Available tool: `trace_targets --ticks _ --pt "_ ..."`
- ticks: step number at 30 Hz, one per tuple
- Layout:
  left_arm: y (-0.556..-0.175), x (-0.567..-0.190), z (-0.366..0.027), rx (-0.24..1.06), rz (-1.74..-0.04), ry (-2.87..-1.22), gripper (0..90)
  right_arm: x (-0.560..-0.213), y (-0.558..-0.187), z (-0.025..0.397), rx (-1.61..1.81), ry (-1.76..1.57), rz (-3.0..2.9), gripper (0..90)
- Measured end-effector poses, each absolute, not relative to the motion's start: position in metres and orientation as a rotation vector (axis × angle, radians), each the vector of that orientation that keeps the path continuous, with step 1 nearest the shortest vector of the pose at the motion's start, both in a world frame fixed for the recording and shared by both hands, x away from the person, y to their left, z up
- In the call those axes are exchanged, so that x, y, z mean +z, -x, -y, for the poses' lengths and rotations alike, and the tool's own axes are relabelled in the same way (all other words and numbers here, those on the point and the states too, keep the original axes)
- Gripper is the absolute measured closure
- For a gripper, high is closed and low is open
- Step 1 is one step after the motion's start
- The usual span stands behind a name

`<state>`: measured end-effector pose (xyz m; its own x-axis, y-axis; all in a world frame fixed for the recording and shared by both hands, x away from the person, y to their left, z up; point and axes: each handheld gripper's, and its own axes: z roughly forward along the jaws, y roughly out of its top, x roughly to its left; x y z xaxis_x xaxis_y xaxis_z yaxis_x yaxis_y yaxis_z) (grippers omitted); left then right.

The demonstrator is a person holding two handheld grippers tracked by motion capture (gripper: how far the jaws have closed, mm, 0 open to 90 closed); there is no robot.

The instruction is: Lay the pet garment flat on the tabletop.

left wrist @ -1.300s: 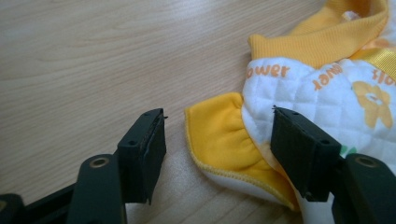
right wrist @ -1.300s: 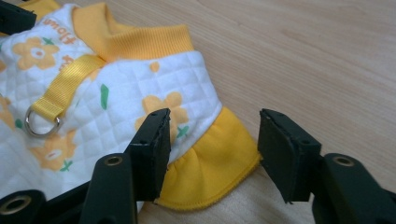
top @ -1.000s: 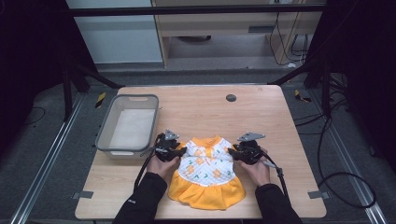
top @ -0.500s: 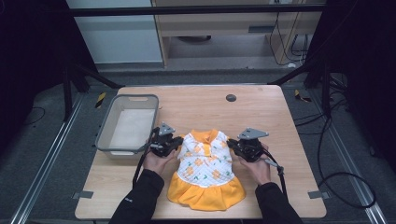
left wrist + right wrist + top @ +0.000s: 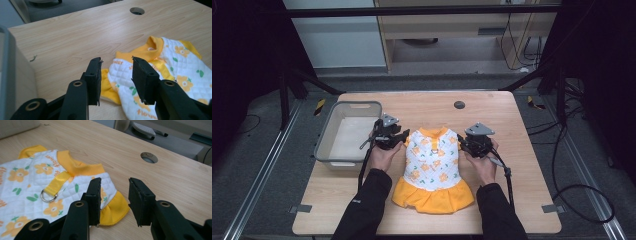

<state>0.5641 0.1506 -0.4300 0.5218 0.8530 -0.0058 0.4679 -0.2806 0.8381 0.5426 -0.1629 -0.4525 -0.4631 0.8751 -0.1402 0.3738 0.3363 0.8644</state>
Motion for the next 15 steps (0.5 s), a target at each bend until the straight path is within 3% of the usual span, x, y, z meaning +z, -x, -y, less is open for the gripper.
trace_targets --ticks 7,15 --pt "-0.534 -0.423 -0.159 0.500 -1.008 -1.963 54.6 -0.440 -0.517 0.176 1.152 -1.067 -2.038 65.0" --pt "-0.505 -0.455 -0.146 0.414 -0.917 -2.109 71.0 -0.456 -0.492 0.166 1.193 -1.037 -2.214 74.9"
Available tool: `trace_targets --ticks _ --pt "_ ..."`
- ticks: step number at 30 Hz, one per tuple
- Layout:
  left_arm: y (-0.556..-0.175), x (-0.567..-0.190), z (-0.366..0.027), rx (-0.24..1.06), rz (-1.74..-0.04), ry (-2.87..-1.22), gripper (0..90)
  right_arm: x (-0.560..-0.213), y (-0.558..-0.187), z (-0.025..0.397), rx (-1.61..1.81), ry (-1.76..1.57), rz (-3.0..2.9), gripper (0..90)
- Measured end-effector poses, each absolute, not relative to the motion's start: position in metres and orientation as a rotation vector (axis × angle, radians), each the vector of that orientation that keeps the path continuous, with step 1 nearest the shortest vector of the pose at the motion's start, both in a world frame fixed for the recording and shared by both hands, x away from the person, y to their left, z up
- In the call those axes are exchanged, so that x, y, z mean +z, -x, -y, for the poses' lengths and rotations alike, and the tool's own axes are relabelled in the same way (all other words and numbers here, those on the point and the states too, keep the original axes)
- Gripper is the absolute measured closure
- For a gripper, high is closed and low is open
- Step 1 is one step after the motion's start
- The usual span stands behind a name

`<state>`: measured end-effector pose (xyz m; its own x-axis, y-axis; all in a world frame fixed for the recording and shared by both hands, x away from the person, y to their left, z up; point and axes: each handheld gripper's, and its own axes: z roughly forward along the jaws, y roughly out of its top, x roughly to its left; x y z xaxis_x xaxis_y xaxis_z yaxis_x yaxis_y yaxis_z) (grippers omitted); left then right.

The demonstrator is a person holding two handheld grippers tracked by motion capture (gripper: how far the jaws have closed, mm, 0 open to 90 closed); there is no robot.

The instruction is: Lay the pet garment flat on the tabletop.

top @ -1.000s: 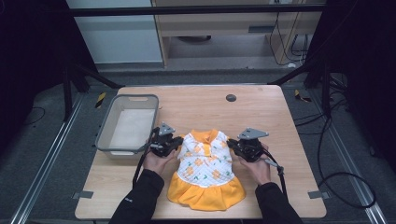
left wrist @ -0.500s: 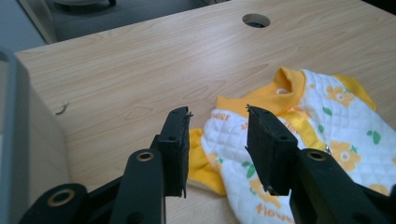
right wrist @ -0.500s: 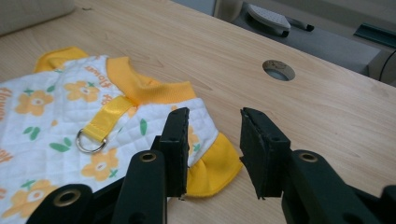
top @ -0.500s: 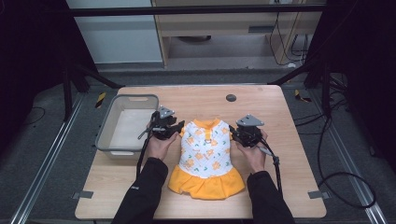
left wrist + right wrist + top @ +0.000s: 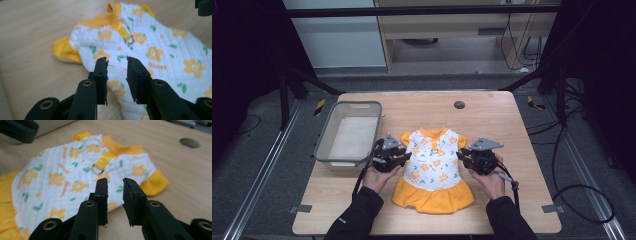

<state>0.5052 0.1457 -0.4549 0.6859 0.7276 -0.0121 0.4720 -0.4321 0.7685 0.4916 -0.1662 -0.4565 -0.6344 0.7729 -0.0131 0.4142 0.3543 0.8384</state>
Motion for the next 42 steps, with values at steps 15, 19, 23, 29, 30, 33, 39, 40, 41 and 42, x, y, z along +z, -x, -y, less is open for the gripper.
trace_targets --ticks 15,19,23,29,30,33,39,40,41,42 --pt "-0.489 -0.494 -0.138 0.337 -0.924 -2.210 75.5 -0.500 -0.476 0.157 1.035 -1.034 -2.403 78.3" --pt "-0.487 -0.494 -0.138 0.369 -0.916 -2.216 73.0 -0.501 -0.477 0.158 1.031 -1.034 -2.403 79.3" --pt "-0.487 -0.488 -0.146 0.340 -0.958 -2.190 56.5 -0.498 -0.475 0.158 1.049 -1.041 -2.401 78.9" --pt "-0.472 -0.479 -0.163 0.324 -0.951 -2.125 42.6 -0.484 -0.467 0.171 1.143 -1.044 -2.323 71.5" --pt "-0.468 -0.478 -0.166 0.326 -0.943 -2.113 40.6 -0.482 -0.466 0.174 1.160 -1.049 -2.309 67.3" --pt "-0.459 -0.475 -0.175 0.346 -0.915 -2.106 36.4 -0.478 -0.460 0.183 1.203 -1.068 -2.279 58.1" --pt "-0.439 -0.475 -0.200 0.373 -0.926 -2.071 30.0 -0.476 -0.451 0.204 1.193 -1.144 -2.187 41.8" --pt "-0.437 -0.475 -0.205 0.373 -0.933 -2.063 29.6 -0.477 -0.450 0.208 1.194 -1.157 -2.173 39.9" --pt "-0.434 -0.476 -0.209 0.375 -0.943 -2.057 28.7 -0.478 -0.448 0.212 1.193 -1.175 -2.160 37.3" --pt "-0.431 -0.477 -0.213 0.377 -0.948 -2.057 28.0 -0.478 -0.447 0.216 1.186 -1.186 -2.144 34.2"
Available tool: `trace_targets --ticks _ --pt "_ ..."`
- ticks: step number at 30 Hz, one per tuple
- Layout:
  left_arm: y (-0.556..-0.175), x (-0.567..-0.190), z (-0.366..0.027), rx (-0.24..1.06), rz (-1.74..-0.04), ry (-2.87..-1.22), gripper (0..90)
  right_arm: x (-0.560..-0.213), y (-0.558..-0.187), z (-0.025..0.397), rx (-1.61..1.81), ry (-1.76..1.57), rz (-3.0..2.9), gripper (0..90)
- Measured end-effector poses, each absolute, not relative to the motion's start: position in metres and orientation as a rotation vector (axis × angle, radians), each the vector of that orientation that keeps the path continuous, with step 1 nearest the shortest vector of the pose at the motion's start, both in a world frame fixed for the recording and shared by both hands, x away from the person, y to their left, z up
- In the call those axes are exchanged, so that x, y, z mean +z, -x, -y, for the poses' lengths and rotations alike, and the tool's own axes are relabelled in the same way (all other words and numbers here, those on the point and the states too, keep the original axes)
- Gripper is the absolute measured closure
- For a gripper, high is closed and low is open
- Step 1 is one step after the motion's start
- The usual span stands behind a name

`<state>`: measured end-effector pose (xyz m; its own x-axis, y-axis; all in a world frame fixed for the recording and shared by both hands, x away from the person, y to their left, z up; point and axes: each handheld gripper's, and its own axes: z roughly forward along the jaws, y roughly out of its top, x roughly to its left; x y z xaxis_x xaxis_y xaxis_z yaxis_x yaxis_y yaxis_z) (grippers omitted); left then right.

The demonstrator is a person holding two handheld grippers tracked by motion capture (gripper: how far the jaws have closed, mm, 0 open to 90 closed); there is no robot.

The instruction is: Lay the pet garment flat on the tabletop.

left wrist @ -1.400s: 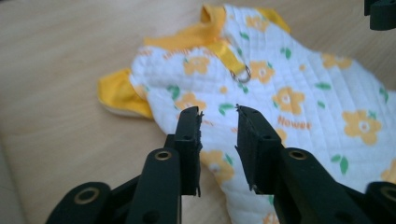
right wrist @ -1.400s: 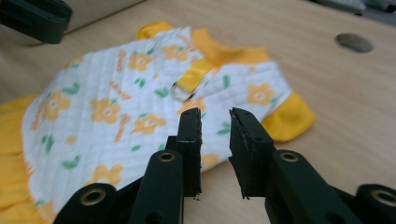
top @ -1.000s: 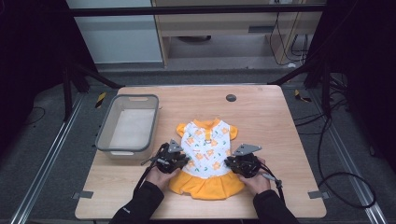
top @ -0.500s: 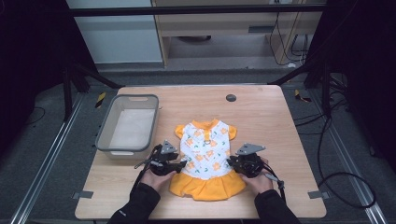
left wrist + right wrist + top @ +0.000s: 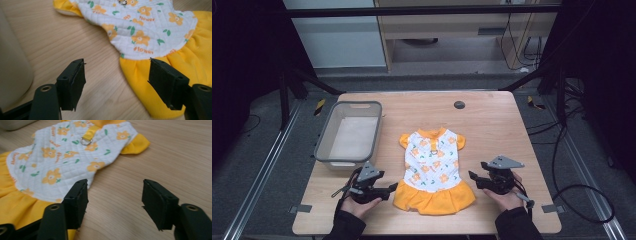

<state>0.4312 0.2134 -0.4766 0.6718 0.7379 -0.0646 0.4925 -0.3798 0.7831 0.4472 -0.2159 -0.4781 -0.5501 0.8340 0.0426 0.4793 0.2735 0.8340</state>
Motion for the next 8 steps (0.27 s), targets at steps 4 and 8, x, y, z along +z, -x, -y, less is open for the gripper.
trace_targets --ticks 4,8 --pt "-0.422 -0.479 -0.229 0.382 -0.963 -2.042 25.1 -0.481 -0.442 0.230 1.184 -1.242 -2.080 26.3" --pt "-0.417 -0.481 -0.244 0.379 -0.994 -2.006 22.6 -0.486 -0.437 0.243 1.159 -1.281 -2.050 23.2"
